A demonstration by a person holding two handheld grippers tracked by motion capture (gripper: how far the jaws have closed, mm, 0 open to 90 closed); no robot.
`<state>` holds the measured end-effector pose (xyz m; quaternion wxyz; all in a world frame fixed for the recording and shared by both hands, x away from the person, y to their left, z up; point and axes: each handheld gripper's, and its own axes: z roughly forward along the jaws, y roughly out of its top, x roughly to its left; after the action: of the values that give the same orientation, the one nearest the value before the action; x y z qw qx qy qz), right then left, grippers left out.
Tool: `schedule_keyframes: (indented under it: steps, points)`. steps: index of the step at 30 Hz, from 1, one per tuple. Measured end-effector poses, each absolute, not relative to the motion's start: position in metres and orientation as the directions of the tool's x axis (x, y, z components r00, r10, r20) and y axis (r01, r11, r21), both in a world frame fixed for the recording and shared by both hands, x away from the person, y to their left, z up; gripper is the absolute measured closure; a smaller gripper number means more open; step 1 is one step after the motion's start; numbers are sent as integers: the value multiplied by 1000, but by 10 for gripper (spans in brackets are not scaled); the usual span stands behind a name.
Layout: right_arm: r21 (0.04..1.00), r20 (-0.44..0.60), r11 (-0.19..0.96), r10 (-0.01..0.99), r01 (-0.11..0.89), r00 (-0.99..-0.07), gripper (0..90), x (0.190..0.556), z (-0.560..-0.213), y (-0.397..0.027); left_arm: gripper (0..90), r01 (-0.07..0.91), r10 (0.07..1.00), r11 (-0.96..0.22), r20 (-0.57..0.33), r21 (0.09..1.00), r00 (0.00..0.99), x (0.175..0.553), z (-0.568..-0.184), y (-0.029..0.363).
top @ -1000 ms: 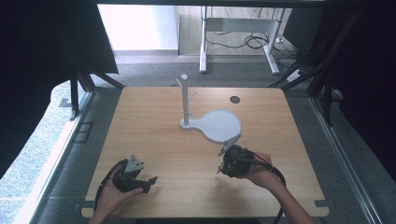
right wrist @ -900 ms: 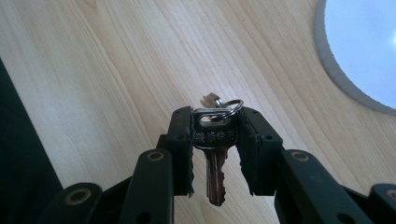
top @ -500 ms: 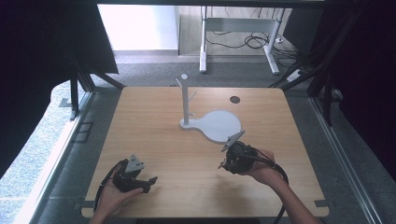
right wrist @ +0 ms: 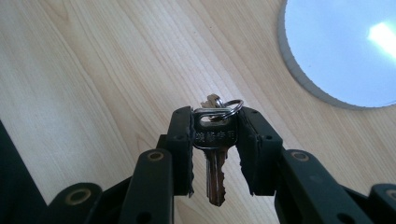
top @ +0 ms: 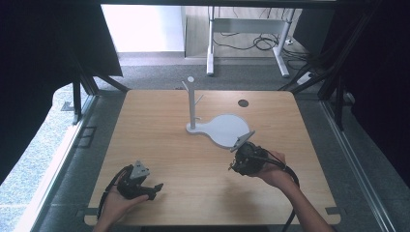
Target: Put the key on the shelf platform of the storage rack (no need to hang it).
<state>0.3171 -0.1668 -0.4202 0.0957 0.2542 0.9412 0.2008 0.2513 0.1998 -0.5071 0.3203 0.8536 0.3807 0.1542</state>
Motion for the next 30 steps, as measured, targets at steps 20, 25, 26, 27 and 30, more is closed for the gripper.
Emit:
schedule_keyframes:
  steps: [20, 25, 26, 27, 30]
  points:
    - [449, -87, 757, 565, 474, -820, 671, 350, -412, -163, 221, 552, 748, -505, 18, 663, 663, 251, -507, 201]
    - [449, -80, 749, 577, 488, -813, 671, 359, -414, -162, 221, 554, 749, -504, 16, 662, 662, 252, -507, 202]
    - [448, -79, 747, 580, 491, -811, 671, 360, -414, -163, 221, 554, 749, -504, 16, 662, 662, 252, -507, 202]
    - [446, -76, 743, 586, 498, -807, 671, 361, -415, -163, 221, 554, 749, -505, 16, 662, 662, 252, -507, 202]
    - [446, -75, 743, 587, 500, -806, 671, 364, -416, -164, 221, 554, 749, -504, 16, 662, 662, 252, -507, 202]
